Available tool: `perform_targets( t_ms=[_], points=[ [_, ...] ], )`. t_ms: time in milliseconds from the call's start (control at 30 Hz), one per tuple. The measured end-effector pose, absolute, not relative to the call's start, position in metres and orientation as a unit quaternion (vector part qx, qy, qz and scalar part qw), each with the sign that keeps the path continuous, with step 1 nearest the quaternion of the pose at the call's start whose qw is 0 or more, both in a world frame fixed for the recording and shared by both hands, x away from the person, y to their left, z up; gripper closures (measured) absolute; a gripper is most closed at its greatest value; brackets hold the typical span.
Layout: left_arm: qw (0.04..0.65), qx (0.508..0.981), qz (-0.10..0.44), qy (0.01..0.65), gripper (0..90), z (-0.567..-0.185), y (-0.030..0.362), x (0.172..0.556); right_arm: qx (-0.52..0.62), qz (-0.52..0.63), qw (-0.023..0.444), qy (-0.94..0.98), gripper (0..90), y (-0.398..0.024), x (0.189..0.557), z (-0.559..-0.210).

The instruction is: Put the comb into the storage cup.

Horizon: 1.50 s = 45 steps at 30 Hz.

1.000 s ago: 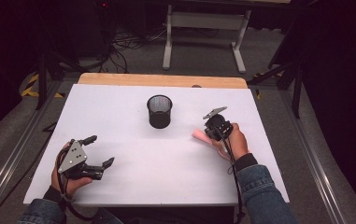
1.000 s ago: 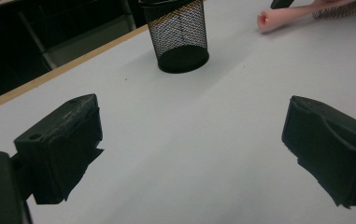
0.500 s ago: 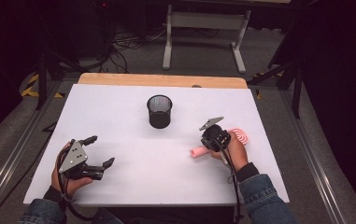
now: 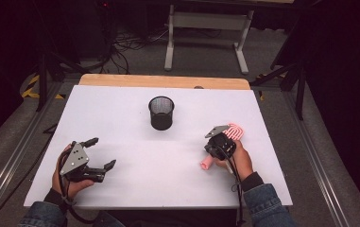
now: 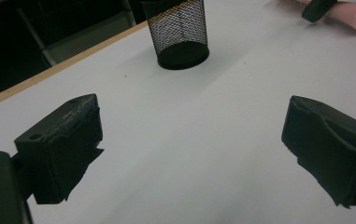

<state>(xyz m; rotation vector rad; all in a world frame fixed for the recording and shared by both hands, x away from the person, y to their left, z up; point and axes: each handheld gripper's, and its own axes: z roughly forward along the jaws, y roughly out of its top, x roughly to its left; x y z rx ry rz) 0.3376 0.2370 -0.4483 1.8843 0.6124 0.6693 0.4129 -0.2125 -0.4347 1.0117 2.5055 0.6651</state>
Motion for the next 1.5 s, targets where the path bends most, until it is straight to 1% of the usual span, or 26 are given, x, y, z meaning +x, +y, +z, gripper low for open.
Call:
perform_targets(
  t_ms=[700, 1067, 1500],
  points=[
    [0.502, 0.779, 0.275, 0.255, 6.3, -0.449, 0.237, 0.338, 0.387, 0.276, 0.167, 0.864, 90.0, -0.232, 0.400, -0.443],
    [0.502, 0.779, 0.276, 0.255, 6.5, -0.448, 0.237, 0.337, 0.391, 0.279, 0.180, 0.858, 89.6, -0.241, 0.390, -0.440],
    [0.503, 0.778, 0.277, 0.256, 6.5, -0.447, 0.238, 0.337, 0.393, 0.281, 0.182, 0.857, 88.1, -0.246, 0.381, -0.438]
  ],
)
